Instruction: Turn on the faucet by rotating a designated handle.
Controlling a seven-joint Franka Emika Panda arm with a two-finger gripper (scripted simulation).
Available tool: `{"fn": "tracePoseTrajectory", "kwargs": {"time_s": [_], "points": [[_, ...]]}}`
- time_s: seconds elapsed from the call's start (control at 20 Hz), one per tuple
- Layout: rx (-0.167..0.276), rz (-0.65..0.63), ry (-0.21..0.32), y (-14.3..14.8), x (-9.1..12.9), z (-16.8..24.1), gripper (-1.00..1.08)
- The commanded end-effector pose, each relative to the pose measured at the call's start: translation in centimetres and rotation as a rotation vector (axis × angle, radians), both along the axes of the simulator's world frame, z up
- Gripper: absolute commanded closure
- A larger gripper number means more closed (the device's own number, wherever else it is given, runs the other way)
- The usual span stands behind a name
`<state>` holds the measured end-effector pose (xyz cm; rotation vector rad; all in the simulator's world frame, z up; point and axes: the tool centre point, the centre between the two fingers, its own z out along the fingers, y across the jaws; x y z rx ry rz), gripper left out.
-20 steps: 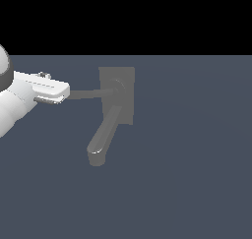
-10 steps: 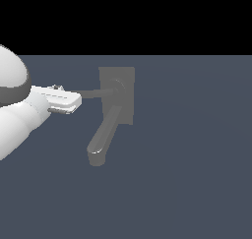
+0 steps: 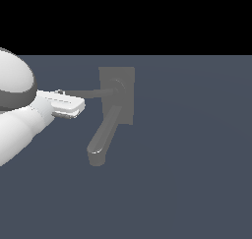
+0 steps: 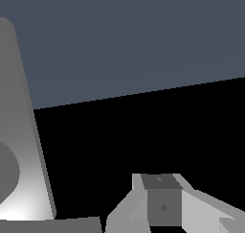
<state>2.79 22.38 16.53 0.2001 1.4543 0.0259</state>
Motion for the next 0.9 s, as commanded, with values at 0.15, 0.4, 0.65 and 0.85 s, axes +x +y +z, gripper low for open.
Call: {"fn": "tracePoseTrajectory", "kwargs": {"time_s": [0.15,0.4,0.65,0.85], "points": [[0.051,-0.028,0.024,-0.5,0.0,-1.3,1.08],[0.081,-0.049,0.043,-1.0,0.0,-2.2,1.08],[0.087,-0.047,0.042,-0.9,-0.1,-2.2,1.08],[0.056,-0.062,0.050,-1.9,0.1,-2.3,1.08]]}}
